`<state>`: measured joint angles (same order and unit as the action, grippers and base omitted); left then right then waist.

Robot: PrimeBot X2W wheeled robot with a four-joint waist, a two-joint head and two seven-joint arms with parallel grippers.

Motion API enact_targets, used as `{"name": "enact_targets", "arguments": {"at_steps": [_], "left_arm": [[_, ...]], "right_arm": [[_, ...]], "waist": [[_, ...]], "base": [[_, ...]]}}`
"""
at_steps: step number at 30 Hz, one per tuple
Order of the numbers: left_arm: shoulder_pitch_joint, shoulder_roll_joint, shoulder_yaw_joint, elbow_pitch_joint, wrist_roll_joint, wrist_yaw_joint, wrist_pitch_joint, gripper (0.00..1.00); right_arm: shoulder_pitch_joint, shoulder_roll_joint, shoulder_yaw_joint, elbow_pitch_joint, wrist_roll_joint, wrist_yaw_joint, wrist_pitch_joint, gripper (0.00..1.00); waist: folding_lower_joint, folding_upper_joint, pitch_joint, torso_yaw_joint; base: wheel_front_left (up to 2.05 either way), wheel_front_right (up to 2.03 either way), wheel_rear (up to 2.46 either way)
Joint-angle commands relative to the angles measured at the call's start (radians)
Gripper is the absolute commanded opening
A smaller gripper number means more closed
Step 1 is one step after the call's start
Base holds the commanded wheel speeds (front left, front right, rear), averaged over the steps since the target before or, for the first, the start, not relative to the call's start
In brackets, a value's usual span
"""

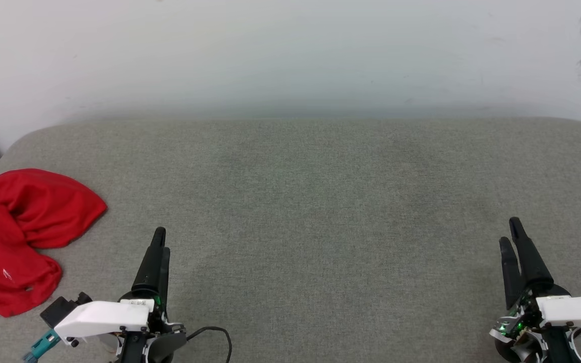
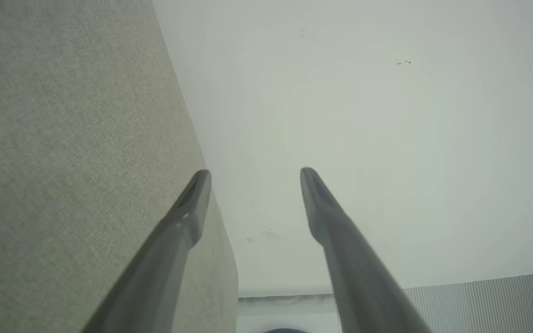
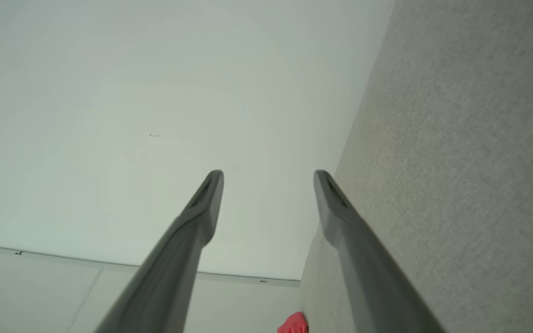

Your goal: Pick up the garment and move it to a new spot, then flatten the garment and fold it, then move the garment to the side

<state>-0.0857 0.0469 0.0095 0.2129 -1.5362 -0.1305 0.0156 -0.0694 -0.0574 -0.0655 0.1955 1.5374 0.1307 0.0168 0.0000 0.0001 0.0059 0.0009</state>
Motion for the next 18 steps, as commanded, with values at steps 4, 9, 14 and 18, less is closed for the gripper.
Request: {"name": "enact_targets", "arguments": {"at_steps": [4, 9, 14, 18], "left_arm": [[-0.028, 0.002, -0.006, -0.046, 0.066, -0.001, -0.023, 1.00], [-0.029, 0.003, -0.023, -0.067, 0.156, -0.001, -0.042, 1.00], [-0.029, 0.003, -0.035, -0.080, 0.254, -0.001, -0.061, 1.00], [-0.027, 0.003, -0.041, -0.085, 0.330, -0.001, -0.075, 1.00]], "right_arm": [[-0.006, -0.020, 0.015, -0.040, -0.060, 0.000, -0.024, 1.00], [-0.004, -0.025, 0.017, -0.060, -0.150, 0.000, -0.045, 1.00], [0.003, -0.022, 0.016, -0.079, -0.256, 0.000, -0.064, 1.00], [0.010, -0.020, 0.014, -0.085, -0.348, 0.000, -0.078, 1.00]], "waist": [[0.0000, -0.0001, 0.001, 0.001], [0.0000, -0.0001, 0.001, 0.002], [0.0000, -0.0001, 0.000, 0.002], [0.0000, -0.0001, -0.002, 0.003]], "base": [[0.00, 0.00, 0.00], [0.00, 0.00, 0.00], [0.00, 0.00, 0.00], [0.00, 0.00, 0.00]]}}
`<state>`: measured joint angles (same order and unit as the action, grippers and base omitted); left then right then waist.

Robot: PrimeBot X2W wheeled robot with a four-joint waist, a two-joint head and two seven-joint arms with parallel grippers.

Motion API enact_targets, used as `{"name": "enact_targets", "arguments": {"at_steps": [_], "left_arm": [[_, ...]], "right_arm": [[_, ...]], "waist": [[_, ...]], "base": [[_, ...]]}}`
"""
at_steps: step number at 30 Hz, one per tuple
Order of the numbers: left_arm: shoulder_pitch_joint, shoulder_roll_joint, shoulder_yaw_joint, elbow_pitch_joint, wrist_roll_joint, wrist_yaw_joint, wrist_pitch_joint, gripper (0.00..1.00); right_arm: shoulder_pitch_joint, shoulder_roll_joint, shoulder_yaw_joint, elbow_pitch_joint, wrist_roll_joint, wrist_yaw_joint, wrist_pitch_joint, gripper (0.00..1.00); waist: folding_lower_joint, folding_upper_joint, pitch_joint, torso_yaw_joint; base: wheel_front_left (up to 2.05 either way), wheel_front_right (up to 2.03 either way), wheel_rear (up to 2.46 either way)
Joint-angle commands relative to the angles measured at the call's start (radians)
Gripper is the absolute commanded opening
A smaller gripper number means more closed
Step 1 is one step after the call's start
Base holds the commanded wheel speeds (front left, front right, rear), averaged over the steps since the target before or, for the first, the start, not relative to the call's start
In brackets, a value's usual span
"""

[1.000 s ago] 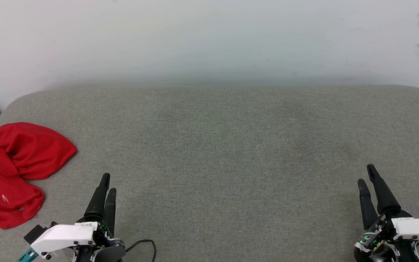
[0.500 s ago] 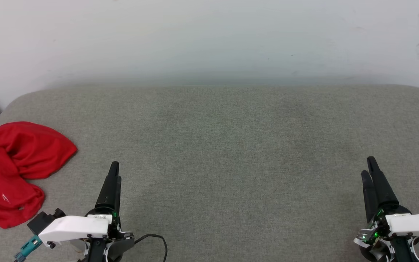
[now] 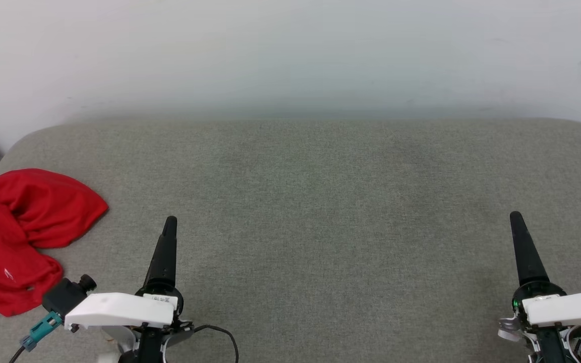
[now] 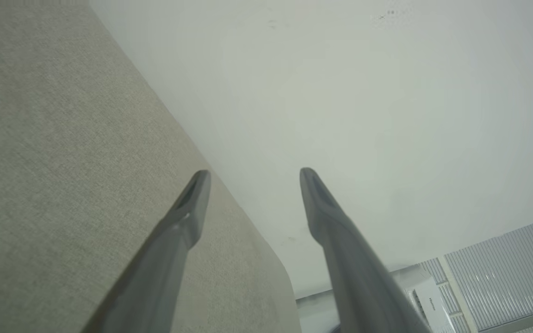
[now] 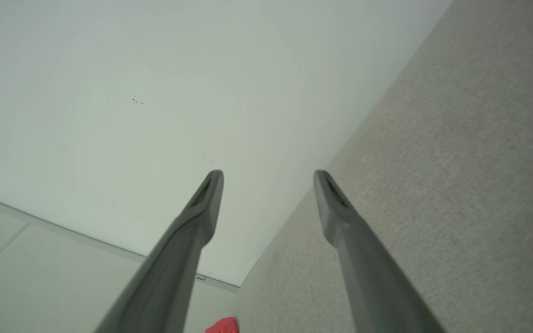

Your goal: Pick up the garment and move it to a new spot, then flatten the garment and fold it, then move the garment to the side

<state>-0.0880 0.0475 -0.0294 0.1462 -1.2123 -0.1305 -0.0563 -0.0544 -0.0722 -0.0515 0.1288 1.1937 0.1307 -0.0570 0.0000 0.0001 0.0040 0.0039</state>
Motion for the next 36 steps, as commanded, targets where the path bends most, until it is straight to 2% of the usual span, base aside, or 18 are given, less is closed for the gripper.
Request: {"name": "enact_targets", "arguments": {"at_steps": [1, 14, 26, 36], "left_arm": [[-0.024, 0.002, -0.005, -0.018, 0.022, 0.000, -0.007, 1.00], [-0.023, 0.003, -0.054, -0.010, 0.238, 0.025, -0.049, 1.00], [-0.024, 0.003, -0.091, -0.001, 0.520, 0.069, -0.084, 1.00], [-0.022, 0.004, -0.100, 0.018, 0.700, 0.086, -0.110, 1.00]], "right_arm": [[-0.004, -0.003, -0.001, -0.019, -0.026, 0.000, -0.007, 1.00], [0.004, 0.014, -0.003, -0.047, -0.294, 0.000, -0.020, 1.00], [0.021, 0.015, 0.020, -0.078, -0.566, 0.000, -0.025, 1.00], [0.030, 0.018, 0.011, -0.099, -0.720, 0.000, -0.006, 1.00]], "waist": [[0.0000, -0.0001, 0.000, 0.000], [0.0000, -0.0001, -0.006, 0.005], [0.0000, -0.0001, -0.009, 0.008], [0.0000, -0.0001, -0.011, 0.010]], "base": [[0.00, 0.00, 0.00], [0.00, 0.00, 0.00], [0.00, 0.00, 0.00], [0.00, 0.00, 0.00]]}}
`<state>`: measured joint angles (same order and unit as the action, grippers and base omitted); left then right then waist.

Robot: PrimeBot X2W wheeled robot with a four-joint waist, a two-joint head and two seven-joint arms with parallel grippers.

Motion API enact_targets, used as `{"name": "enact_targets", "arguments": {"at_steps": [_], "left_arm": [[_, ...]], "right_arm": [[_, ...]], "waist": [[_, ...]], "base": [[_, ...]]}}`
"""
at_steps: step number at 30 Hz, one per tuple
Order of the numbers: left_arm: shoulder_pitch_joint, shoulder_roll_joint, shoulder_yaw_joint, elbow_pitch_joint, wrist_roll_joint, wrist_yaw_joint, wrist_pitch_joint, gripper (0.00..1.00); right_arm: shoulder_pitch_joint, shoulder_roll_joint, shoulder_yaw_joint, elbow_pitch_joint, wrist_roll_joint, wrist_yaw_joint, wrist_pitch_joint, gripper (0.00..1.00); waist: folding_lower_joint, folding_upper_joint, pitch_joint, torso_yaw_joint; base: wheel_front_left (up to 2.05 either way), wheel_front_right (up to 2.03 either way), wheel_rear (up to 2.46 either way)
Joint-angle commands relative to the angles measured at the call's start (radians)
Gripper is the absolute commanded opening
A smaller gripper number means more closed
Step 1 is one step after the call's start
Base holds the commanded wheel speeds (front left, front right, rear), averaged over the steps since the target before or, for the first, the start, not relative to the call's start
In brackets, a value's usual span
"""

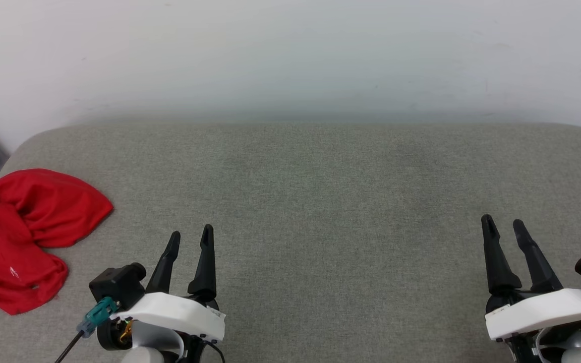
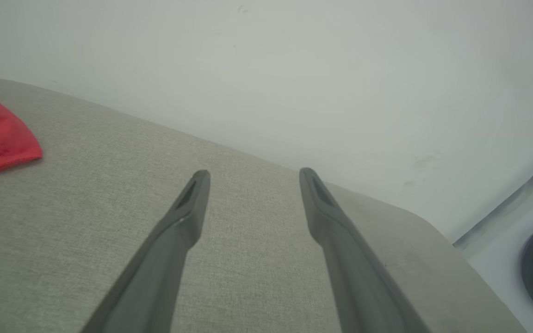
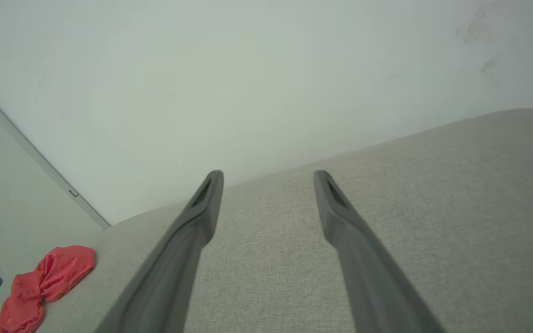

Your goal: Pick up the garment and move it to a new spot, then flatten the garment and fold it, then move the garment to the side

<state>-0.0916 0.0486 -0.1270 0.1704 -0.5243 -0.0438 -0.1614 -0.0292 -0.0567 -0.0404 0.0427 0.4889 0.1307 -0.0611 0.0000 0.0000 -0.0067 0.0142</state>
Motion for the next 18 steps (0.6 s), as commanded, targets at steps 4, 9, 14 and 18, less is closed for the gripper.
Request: {"name": "enact_targets", "arguments": {"at_steps": [4, 9, 14, 18], "left_arm": [[-0.018, 0.003, -0.003, 0.000, 0.066, 0.005, -0.015, 1.00], [-0.019, 0.003, -0.008, 0.005, 0.127, 0.009, -0.026, 1.00], [-0.020, 0.003, -0.013, 0.012, 0.180, 0.013, -0.039, 1.00], [-0.021, 0.003, -0.016, 0.018, 0.219, 0.018, -0.048, 1.00]], "right_arm": [[0.007, 0.004, -0.011, -0.020, -0.067, 0.000, 0.005, 1.00], [0.014, 0.005, -0.022, -0.029, -0.125, 0.000, 0.012, 1.00], [0.020, 0.006, -0.029, -0.035, -0.177, 0.000, 0.017, 1.00], [0.024, 0.007, -0.028, -0.038, -0.206, 0.000, 0.015, 1.00]], "waist": [[0.0000, 0.0000, -0.001, 0.000], [0.0000, 0.0000, -0.002, 0.001], [0.0000, 0.0000, -0.003, 0.002], [0.0000, 0.0000, -0.003, 0.003]], "base": [[0.00, 0.00, 0.00], [0.00, 0.00, 0.00], [0.00, 0.00, 0.00], [0.00, 0.00, 0.00]]}}
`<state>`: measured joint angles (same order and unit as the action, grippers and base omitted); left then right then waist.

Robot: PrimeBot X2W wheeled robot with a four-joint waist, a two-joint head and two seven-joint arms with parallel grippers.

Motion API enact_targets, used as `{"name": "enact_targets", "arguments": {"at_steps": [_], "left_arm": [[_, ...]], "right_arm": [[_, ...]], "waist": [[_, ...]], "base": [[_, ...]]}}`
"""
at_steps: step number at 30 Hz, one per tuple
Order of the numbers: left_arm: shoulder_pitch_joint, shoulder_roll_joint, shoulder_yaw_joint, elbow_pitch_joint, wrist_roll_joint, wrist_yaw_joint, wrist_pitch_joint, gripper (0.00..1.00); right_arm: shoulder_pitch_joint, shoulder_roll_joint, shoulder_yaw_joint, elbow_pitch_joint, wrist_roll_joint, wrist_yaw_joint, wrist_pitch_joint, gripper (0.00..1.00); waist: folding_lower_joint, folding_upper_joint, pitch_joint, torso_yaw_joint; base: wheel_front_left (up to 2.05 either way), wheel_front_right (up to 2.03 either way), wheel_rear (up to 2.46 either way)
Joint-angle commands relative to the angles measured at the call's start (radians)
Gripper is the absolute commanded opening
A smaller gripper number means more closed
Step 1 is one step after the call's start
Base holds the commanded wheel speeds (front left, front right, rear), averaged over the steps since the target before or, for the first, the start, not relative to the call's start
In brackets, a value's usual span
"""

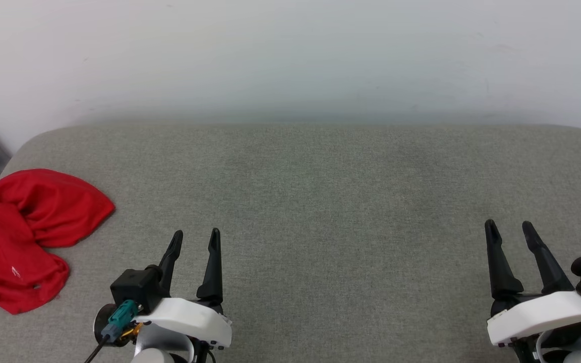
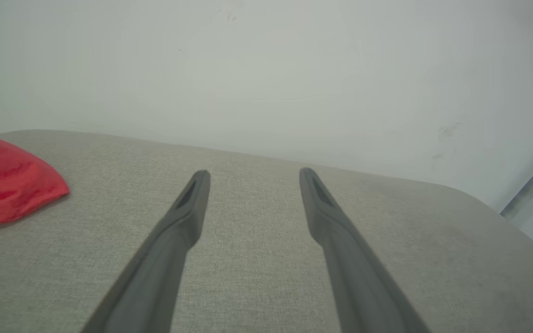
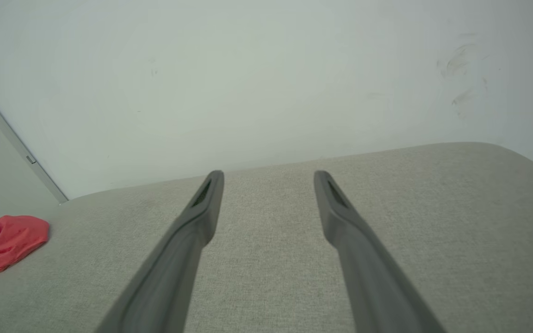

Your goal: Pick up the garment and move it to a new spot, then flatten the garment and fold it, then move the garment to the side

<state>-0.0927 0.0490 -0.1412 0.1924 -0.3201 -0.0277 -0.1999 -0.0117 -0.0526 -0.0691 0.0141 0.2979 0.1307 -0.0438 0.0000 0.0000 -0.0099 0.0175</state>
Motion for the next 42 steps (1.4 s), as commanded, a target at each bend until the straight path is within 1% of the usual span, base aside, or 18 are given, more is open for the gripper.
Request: {"name": "enact_targets", "arguments": {"at_steps": [1, 16, 28, 42], "left_arm": [[-0.019, 0.003, -0.003, -0.004, 0.024, 0.003, -0.010, 1.00], [-0.019, 0.002, -0.021, 0.012, 0.134, 0.019, -0.041, 1.00], [-0.015, 0.002, -0.042, 0.032, 0.184, 0.034, -0.063, 1.00], [-0.021, 0.002, -0.051, 0.052, 0.160, 0.038, -0.066, 1.00]], "right_arm": [[0.007, 0.003, 0.000, -0.011, -0.022, 0.000, -0.002, 1.00], [0.015, 0.003, -0.002, -0.017, -0.110, 0.000, -0.008, 1.00], [0.021, 0.004, -0.006, -0.016, -0.169, 0.000, -0.020, 1.00], [0.015, 0.004, -0.013, 0.004, -0.156, 0.000, -0.031, 1.00]], "waist": [[0.0000, 0.0000, 0.000, 0.000], [0.0000, 0.0000, 0.001, 0.004], [0.0000, 0.0000, 0.001, 0.001], [0.0000, 0.0000, -0.001, 0.005]], "base": [[0.00, 0.00, 0.00], [0.00, 0.00, 0.00], [0.00, 0.00, 0.00], [0.00, 0.00, 0.00]]}}
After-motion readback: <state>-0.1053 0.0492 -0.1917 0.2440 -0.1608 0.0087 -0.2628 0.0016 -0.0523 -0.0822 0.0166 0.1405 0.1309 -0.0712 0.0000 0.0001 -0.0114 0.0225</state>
